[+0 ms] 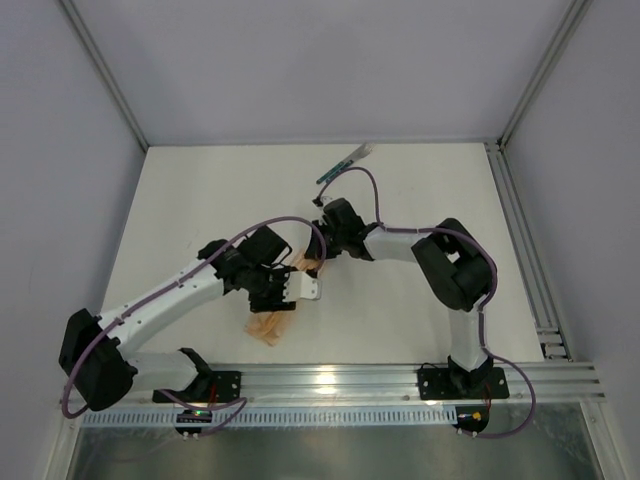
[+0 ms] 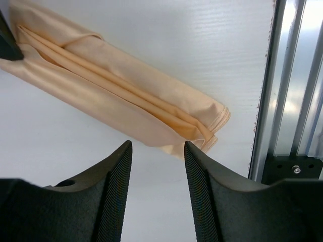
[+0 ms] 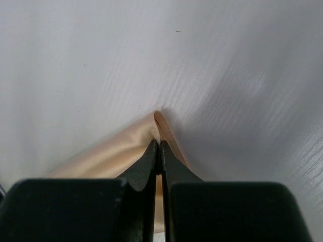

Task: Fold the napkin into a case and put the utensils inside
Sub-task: Pick up the top corner of the smaller rectangle folded napkin from the center of the board.

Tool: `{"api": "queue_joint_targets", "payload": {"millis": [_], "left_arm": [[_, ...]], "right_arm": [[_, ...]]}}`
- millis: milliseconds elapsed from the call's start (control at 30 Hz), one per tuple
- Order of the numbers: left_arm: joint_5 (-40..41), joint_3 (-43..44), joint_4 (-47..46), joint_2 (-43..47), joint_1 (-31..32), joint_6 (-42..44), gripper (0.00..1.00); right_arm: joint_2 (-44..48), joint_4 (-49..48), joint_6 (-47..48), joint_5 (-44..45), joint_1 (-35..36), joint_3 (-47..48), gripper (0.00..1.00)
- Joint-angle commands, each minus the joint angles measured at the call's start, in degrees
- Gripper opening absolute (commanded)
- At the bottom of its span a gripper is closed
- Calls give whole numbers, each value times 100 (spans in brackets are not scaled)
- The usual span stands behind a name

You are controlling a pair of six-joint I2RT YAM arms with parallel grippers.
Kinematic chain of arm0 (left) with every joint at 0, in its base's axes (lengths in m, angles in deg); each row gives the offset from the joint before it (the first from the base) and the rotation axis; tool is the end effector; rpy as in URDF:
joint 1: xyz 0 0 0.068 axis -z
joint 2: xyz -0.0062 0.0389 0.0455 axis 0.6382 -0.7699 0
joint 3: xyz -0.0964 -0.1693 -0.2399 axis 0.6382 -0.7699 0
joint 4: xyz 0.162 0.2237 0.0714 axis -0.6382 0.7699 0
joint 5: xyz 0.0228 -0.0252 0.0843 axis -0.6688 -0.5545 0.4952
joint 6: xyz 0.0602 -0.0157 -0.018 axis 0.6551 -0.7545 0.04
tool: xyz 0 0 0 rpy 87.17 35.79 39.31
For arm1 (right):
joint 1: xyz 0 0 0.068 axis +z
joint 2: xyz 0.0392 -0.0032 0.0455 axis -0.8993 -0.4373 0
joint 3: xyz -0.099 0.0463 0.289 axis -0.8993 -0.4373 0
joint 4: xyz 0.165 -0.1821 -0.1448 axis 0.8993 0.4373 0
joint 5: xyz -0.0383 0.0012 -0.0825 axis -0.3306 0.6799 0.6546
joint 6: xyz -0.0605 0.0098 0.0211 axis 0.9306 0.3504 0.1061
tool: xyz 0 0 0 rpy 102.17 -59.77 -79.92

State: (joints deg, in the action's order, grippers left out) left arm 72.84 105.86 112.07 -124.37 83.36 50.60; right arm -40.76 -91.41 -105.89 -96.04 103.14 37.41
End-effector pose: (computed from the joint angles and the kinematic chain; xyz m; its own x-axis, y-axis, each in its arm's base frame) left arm 0.1667 -0.1769 0.2665 0.0262 0.9133 -0.4063 0.9977 0.0018 0.0684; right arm 0.3508 0.3006 0.1458 -0.8137 -0.0858 -0.5750 -0.4231 0.7656 0.4845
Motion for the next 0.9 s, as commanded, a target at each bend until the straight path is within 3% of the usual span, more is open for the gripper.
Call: {"api": "queue_joint_targets", "payload": {"millis": [0,67,100,200,233,500,867], "left_arm": [[-736,487,526,-170,-168,272,48],[-562,435,-192,-293,-274,-271,49],[-82,339,-1232,-407,-327,-901,52],[615,-223,-3221,-731,-327,-1556,57],[687,-277,-3455,-881,-319,-1653,58],[881,-312,-4520,-1831,-319,-1944,62],[1135,-181,-4301,-2306,-319,-2014,56]], "right_arm": [[-75,19,6,-144,-83,70,4],[-66,-16,33,-311,-101,78,4],[-66,-25,33,-373,-110,70,4],[-13,-166,-2,-610,-145,-1,4],[-5,-149,6,-689,-145,8,4],[48,-87,94,-892,-216,-45,4],[74,-122,129,-1006,-224,-62,4]]}}
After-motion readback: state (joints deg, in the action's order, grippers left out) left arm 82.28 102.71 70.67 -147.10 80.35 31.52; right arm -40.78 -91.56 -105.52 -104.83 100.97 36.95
